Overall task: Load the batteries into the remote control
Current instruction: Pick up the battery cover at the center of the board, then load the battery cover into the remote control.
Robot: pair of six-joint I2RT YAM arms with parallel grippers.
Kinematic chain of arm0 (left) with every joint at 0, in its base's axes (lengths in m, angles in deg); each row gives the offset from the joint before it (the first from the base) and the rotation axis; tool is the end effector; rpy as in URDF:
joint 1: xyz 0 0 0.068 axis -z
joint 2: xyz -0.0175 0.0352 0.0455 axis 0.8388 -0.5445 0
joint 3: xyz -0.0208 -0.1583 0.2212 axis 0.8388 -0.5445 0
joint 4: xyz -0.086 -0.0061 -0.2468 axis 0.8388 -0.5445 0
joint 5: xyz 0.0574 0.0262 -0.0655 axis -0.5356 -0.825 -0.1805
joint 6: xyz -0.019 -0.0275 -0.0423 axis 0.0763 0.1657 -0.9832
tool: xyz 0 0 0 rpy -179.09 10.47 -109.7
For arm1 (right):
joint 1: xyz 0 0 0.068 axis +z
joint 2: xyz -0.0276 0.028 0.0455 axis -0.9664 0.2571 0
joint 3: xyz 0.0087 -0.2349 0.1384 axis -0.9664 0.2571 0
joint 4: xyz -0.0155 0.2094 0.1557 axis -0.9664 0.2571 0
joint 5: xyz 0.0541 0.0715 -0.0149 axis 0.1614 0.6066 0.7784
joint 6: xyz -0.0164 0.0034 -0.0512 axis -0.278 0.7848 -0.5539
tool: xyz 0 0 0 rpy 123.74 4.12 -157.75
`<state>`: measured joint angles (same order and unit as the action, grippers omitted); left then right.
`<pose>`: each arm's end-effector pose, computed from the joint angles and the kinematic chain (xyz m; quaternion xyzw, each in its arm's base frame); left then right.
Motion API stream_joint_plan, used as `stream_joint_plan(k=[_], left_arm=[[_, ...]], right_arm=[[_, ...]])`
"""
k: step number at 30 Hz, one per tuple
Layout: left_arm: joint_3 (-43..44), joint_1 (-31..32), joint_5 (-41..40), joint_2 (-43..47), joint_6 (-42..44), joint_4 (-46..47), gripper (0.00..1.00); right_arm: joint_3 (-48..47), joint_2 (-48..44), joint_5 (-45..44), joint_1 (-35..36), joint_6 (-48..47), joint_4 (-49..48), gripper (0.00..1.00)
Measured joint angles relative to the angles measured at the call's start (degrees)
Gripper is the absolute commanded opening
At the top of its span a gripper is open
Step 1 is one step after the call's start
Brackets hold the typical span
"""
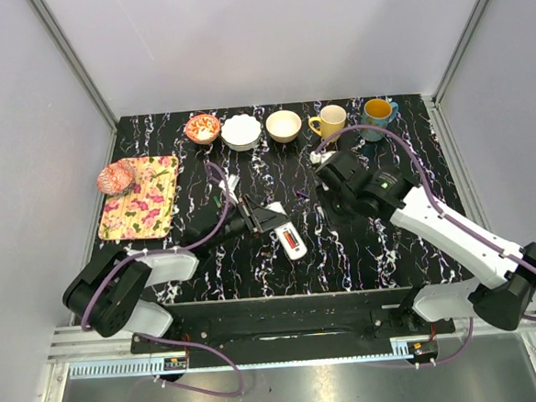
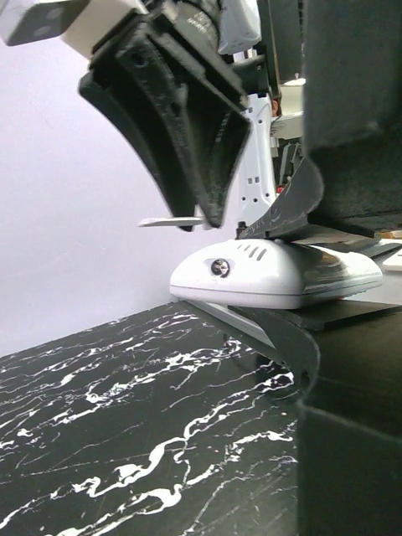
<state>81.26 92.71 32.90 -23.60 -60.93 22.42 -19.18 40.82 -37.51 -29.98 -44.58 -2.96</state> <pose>0.2017 -0.1677 0.1989 -0.0409 0.7034 -0.6686 0.2378 0.1740 0.1664 0.3447 -0.1881 0.9385 0.0824 0.2774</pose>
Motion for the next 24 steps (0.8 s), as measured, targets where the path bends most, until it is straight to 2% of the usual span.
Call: stream_joint_plan(k=[8, 12, 24], left_arm=[[1.03, 2.64, -5.64, -10.93, -4.87, 9.70, 0.00], [1.44, 3.21, -7.82, -16.02, -8.04, 10.84, 0.00], [2.16, 4.20, -10.21, -15.96, -7.45, 12.02, 0.00]], right_arm=[[-9.60, 6.67, 6.19, 1.57, -2.97, 11.63, 0.00], [-12.94, 8.79, 9.14, 1.77, -3.82, 13.99, 0.00], [-17.53, 19.17, 10.49, 7.39, -4.92, 16.09, 0.00]])
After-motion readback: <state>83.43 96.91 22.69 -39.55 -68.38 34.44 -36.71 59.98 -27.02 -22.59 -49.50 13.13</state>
